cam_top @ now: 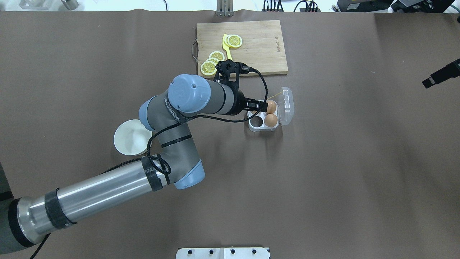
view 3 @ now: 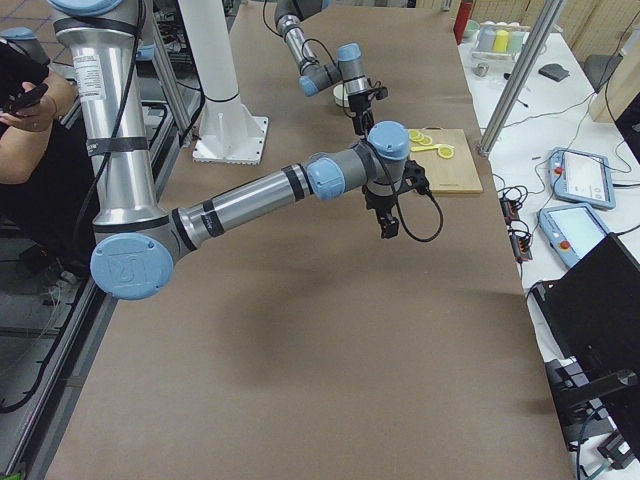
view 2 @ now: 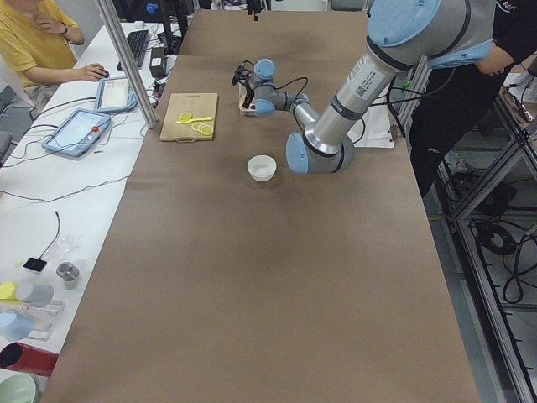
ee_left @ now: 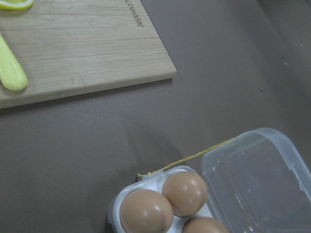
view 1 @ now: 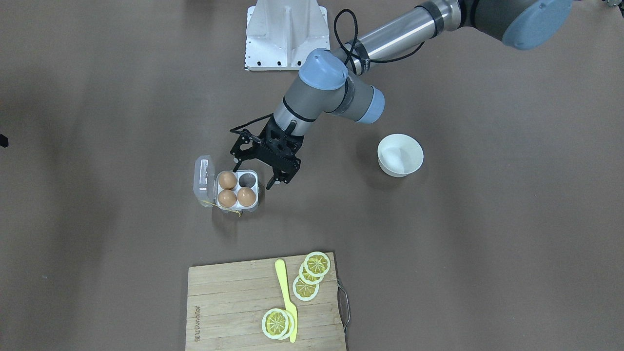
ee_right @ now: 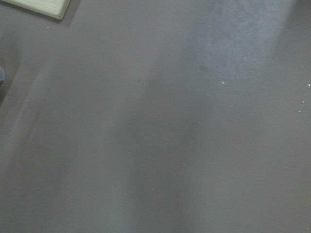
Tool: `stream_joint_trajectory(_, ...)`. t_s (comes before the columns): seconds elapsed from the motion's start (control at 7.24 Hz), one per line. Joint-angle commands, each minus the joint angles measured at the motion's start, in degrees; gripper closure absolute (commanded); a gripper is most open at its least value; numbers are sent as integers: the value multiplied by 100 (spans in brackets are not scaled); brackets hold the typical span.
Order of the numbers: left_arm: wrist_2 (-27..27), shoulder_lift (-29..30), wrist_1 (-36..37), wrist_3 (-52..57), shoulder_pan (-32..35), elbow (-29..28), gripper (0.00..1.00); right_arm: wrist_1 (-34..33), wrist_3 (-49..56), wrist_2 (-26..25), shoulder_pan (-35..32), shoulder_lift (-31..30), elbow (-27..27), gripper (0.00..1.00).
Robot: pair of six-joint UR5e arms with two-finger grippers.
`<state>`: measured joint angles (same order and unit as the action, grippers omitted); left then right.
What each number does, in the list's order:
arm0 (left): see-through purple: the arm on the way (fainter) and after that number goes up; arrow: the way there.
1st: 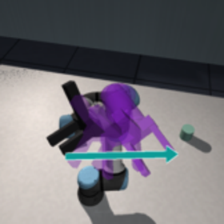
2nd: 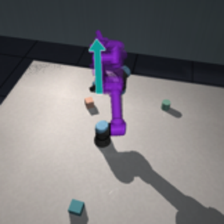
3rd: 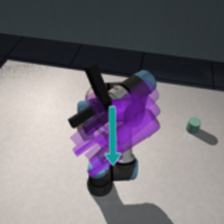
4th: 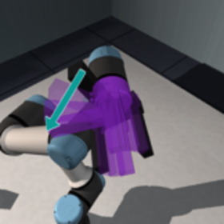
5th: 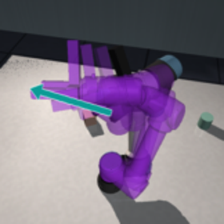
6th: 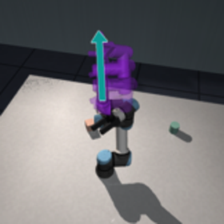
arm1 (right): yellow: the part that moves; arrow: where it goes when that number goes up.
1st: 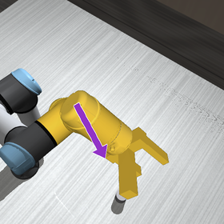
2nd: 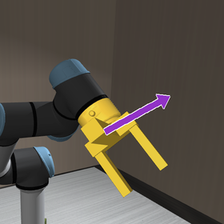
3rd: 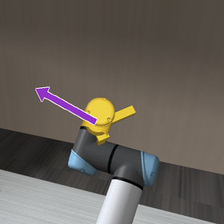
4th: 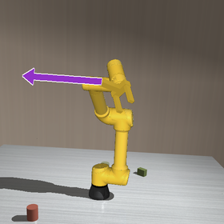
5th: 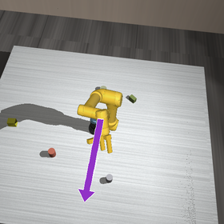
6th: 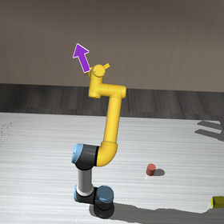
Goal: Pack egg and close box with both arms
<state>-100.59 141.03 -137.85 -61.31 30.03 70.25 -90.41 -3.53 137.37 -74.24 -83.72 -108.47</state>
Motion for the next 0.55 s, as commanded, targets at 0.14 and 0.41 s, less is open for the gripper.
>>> stream_joint_trajectory(0.14,-650,-478,65,224,475,408,11,32,10,-34,225,100,-367,0)
stream_joint_trajectory(0.41,-2002,-1241,188,242,1413,1162,11,32,97,-271,531,460,-367,0)
